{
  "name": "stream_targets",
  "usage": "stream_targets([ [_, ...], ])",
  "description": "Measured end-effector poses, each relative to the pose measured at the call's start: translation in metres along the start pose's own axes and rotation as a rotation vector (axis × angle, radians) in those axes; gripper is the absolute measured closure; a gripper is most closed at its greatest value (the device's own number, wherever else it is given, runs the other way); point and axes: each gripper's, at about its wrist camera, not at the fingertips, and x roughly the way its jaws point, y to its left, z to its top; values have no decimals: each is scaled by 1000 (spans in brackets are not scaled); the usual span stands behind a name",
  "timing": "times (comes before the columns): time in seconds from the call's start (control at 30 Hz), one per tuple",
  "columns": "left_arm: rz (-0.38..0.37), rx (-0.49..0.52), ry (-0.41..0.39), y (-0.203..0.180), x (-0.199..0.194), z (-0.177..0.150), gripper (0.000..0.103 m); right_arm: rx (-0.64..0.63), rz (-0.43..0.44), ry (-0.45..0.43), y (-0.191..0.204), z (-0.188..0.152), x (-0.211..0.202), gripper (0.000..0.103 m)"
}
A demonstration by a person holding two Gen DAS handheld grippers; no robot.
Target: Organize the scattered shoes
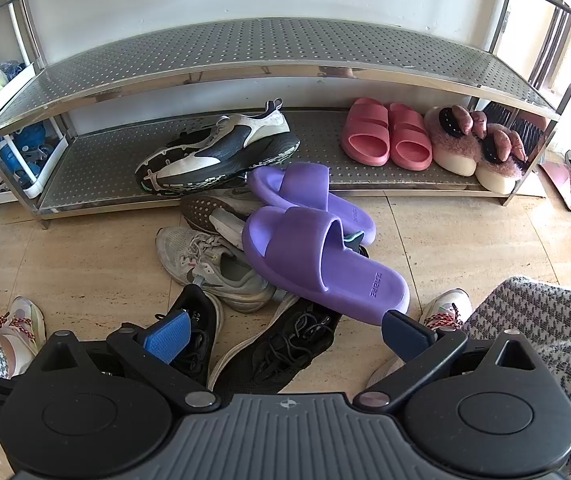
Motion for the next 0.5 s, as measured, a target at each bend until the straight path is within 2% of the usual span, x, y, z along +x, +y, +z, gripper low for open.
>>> stream_targets([
  [0.13,3,-15,21,5,1,6,0,-1,1,1,-1,-1,1,1],
  [0.27,57,-55,74,24,8,9,0,-2,9,18,1,1,2,1],
  [0.3,68,-76,110,34,14,9,0,-6,16,24,2,1,4,1],
  [0.5,56,-125,200,57,36,12,6,-50,116,98,15,2,19,1],
])
